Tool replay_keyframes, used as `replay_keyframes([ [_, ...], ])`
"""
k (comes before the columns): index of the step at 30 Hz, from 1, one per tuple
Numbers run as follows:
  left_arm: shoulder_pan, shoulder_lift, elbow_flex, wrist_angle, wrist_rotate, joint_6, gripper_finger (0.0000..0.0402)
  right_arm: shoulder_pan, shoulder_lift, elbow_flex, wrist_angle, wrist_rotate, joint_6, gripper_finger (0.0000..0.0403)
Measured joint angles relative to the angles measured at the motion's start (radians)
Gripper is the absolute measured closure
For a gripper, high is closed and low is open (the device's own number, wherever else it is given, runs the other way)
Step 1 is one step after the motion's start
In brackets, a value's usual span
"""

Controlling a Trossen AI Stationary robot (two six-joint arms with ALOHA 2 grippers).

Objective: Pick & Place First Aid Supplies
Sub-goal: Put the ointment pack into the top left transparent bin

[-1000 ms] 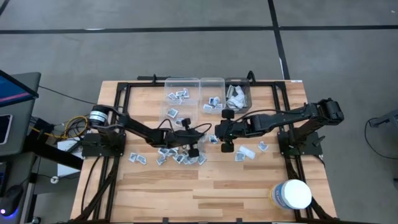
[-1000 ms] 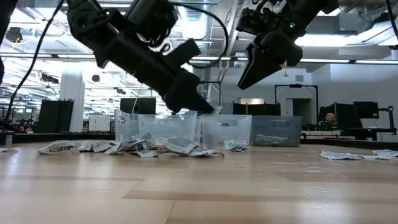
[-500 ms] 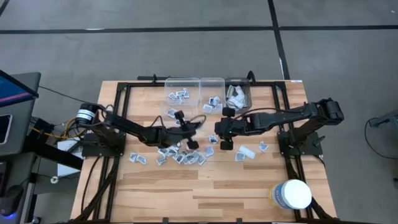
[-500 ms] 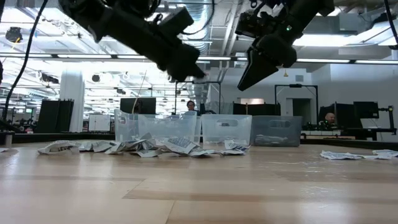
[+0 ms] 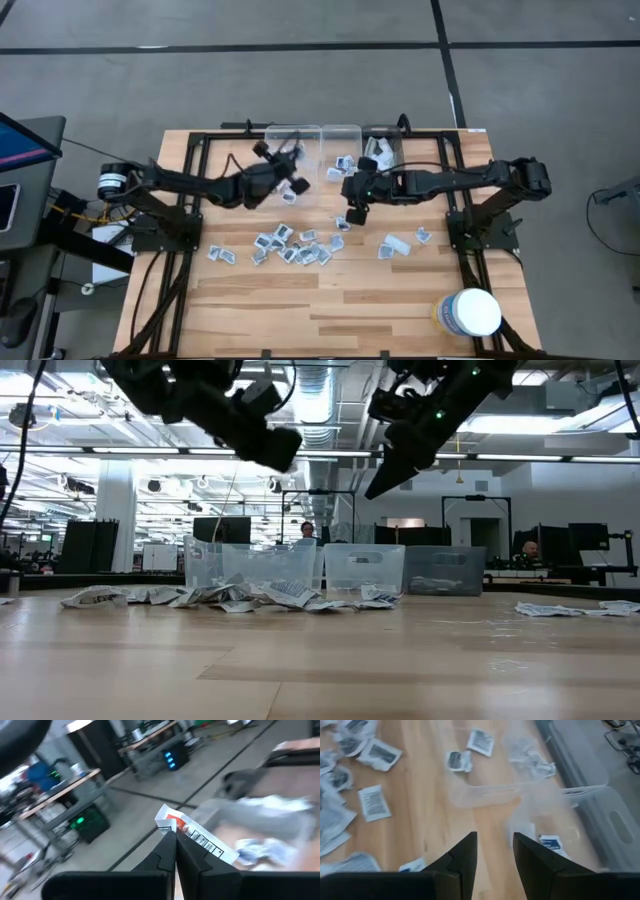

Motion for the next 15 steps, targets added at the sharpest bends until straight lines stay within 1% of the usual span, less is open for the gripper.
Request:
replay_keyframes([
  [3,0.075,-0.004,-0.017,0.001,0.016,0.0,0.0394,-0.035,0.0,0.0,0.011,0.0,0.0,0.0282],
  [4,0.102,-0.005,-0.024,-0.001,0.029,0.0,0.0394,-0.047,0.0,0.0,0.016,0.0,0.0,0.0282],
  [5,0.131,-0.004,-0.029,-0.002,0.064,0.0,0.0394,-0.059,0.0,0.0,0.025,0.0,0.0,0.0282],
  [10,0.294,-0.004,-0.042,0.0,0.309,-0.004,0.0394,-0.128,0.0,0.0,0.073,0.0,0.0,0.0282],
  [15,0.454,-0.004,-0.042,0.0,0.521,-0.005,0.0394,-0.19,0.0,0.0,0.151,-0.001,0.0,0.0282],
])
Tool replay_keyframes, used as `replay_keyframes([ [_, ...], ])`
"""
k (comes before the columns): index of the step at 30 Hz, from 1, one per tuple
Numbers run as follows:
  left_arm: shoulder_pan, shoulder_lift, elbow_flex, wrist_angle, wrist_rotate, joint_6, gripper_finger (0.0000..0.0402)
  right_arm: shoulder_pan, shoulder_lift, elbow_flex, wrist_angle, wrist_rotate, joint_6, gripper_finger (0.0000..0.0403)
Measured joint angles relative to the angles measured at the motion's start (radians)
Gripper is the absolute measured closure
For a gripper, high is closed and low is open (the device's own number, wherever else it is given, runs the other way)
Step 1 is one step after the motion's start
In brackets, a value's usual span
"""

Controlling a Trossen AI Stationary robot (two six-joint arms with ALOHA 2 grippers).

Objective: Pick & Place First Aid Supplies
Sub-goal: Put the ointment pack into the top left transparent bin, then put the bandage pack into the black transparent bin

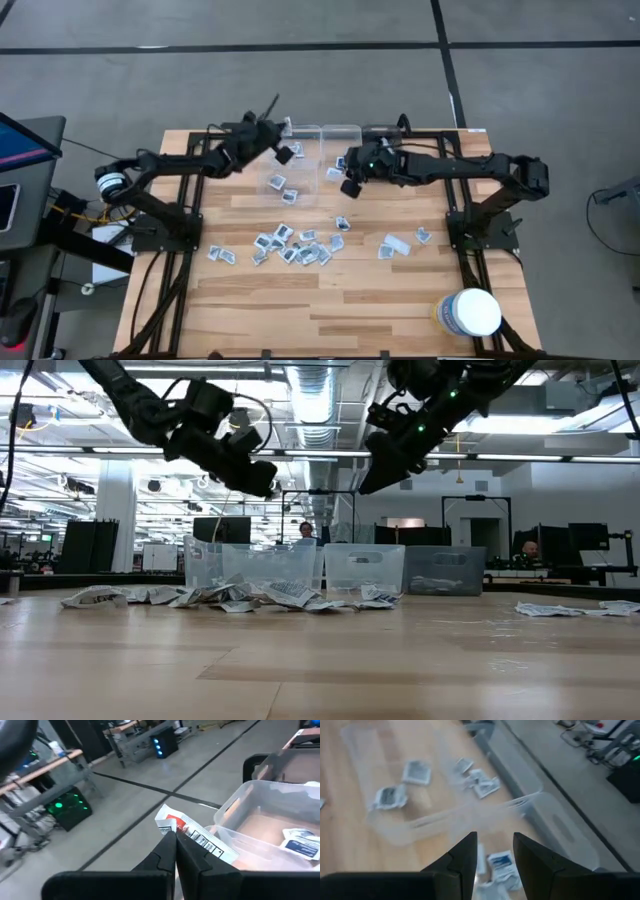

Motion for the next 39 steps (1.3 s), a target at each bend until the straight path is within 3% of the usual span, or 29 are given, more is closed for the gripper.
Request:
replay_keyframes([
  [6,0.138,0.0,0.0,0.0,0.264,-0.055,0.0371,-0.053,0.0,0.0,0.057,-0.001,0.0,0.0282],
  [11,0.17,0.001,0.0,-0.001,0.34,-0.073,0.0333,-0.077,0.0,0.0,0.052,-0.003,0.027,0.0282],
  [18,0.159,0.001,0.0,-0.026,0.344,-0.087,0.0308,-0.08,0.0,0.0,0.049,-0.003,0.042,0.0282],
  [23,0.117,-0.011,-0.001,-0.043,0.344,-0.19,0.0308,-0.058,0.0,0.0,0.0,-0.002,0.042,0.0282],
  [28,0.014,-0.077,-0.001,-0.138,0.34,-0.198,0.0308,-0.01,0.0,0.0,-0.073,-0.002,0.042,0.0282],
  [32,-0.099,-0.153,-0.001,-0.275,0.264,-0.215,0.0308,0.037,0.0,0.0,-0.096,-0.002,0.008,0.0282],
  [39,-0.313,-0.217,-0.001,-0.447,0.183,-0.393,0.0308,0.109,0.0,0.0,-0.3,-0.007,-0.014,0.0282],
])
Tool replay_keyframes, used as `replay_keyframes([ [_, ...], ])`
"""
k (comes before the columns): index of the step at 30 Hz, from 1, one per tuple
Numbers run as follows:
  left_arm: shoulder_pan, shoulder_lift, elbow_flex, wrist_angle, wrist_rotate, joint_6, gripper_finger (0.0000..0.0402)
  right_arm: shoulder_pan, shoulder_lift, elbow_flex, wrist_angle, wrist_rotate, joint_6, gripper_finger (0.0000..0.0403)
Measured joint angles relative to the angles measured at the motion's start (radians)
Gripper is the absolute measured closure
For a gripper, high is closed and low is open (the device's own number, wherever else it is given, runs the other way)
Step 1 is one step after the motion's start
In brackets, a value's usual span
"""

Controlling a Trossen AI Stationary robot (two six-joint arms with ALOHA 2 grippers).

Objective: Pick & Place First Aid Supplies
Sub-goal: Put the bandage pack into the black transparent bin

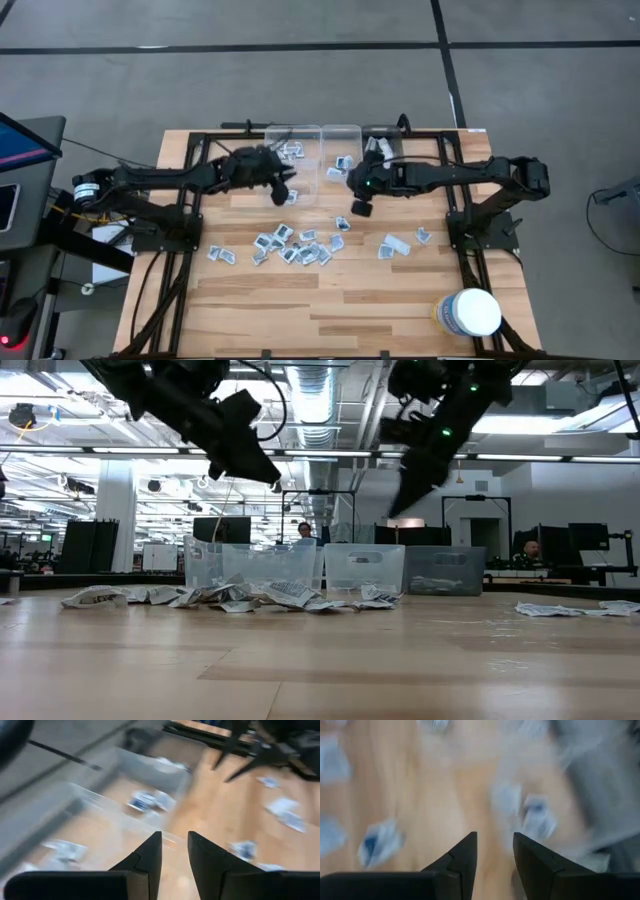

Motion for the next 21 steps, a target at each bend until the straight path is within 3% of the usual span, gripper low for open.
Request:
replay_keyframes([
  [4,-0.115,0.006,0.0,-0.017,0.0,-0.079,0.0308,0.041,0.0,0.0,-0.207,-0.057,0.1,0.0282],
  [9,-0.226,0.009,0.0,-0.043,-0.003,-0.07,0.0308,0.132,0.0,-0.001,-0.389,-0.091,0.238,0.0282],
  [21,-0.36,-0.054,-0.022,-0.262,0.033,-0.11,0.0308,0.378,-0.008,-0.221,-0.347,-0.104,0.767,0.0282],
])
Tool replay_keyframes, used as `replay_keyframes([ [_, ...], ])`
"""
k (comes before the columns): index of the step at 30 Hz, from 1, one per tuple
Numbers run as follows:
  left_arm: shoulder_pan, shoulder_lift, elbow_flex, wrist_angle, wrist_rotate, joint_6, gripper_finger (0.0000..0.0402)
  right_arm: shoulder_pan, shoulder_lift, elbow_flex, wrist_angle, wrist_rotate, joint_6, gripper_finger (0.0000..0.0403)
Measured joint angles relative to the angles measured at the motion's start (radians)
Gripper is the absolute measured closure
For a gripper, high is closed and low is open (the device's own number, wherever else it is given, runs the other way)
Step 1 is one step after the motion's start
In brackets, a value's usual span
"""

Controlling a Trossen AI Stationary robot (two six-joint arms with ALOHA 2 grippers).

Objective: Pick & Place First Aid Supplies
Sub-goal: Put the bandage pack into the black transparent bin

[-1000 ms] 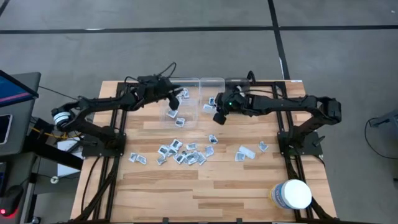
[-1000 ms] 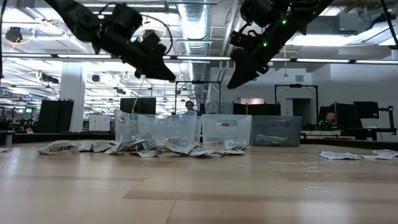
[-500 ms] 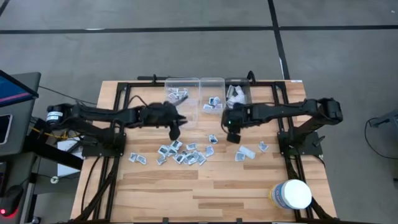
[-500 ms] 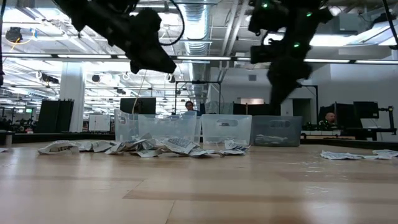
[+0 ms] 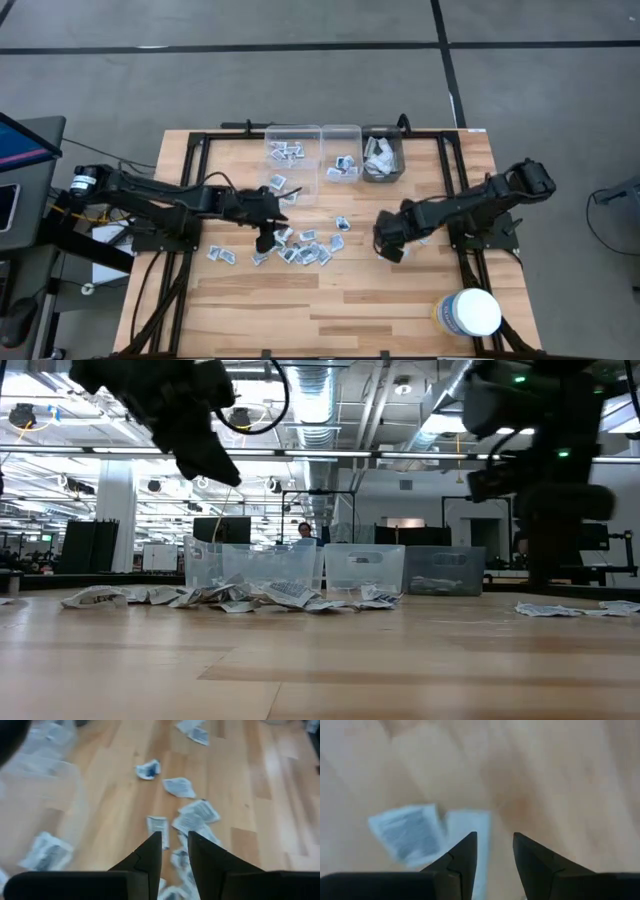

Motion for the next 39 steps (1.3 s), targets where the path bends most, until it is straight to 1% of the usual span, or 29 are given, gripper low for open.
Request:
replay_keyframes([
  [2,-0.026,-0.013,-0.016,-0.001,0.0,-0.008,0.0308,0.047,0.0,-0.005,-0.011,-0.028,0.053,0.0282],
  [5,-0.055,-0.035,-0.042,0.012,-0.008,-0.03,0.0308,0.121,0.0,-0.004,-0.019,-0.079,0.067,0.0282],
  [7,-0.065,-0.042,-0.065,0.021,-0.009,-0.039,0.0308,0.172,0.0,-0.004,-0.027,-0.092,0.086,0.0282],
  [13,-0.065,-0.055,-0.091,0.048,-0.012,-0.042,0.0308,0.286,0.008,-0.005,-0.039,-0.054,0.112,0.0282],
  [20,-0.065,-0.056,-0.116,0.127,-0.012,-0.042,0.0308,0.285,0.008,-0.004,-0.037,0.035,0.156,0.0282],
  [22,-0.065,-0.056,-0.117,0.129,-0.011,-0.042,0.0308,0.279,0.008,-0.008,-0.031,0.037,0.156,0.0282],
  [25,-0.065,-0.056,-0.117,0.134,-0.011,-0.042,0.0308,0.269,0.008,-0.051,0.008,0.031,0.157,0.0282],
  [28,-0.065,-0.056,-0.117,0.135,-0.011,-0.042,0.0308,0.266,0.004,-0.112,0.097,0.004,0.157,0.0282],
  [31,-0.065,-0.056,-0.117,0.139,-0.011,-0.043,0.0308,0.263,-0.001,-0.178,0.191,0.0,0.171,0.0282],
  [33,-0.065,-0.056,-0.117,0.141,-0.011,-0.045,0.0308,0.261,-0.002,-0.199,0.211,-0.012,0.192,0.0282],
  [36,-0.065,-0.055,-0.117,0.143,-0.011,-0.046,0.0308,0.259,-0.005,-0.212,0.222,0.004,0.204,0.0285],
  [39,-0.065,-0.055,-0.117,0.151,-0.011,-0.046,0.0308,0.264,-0.005,-0.214,0.233,0.002,0.143,0.03],
])
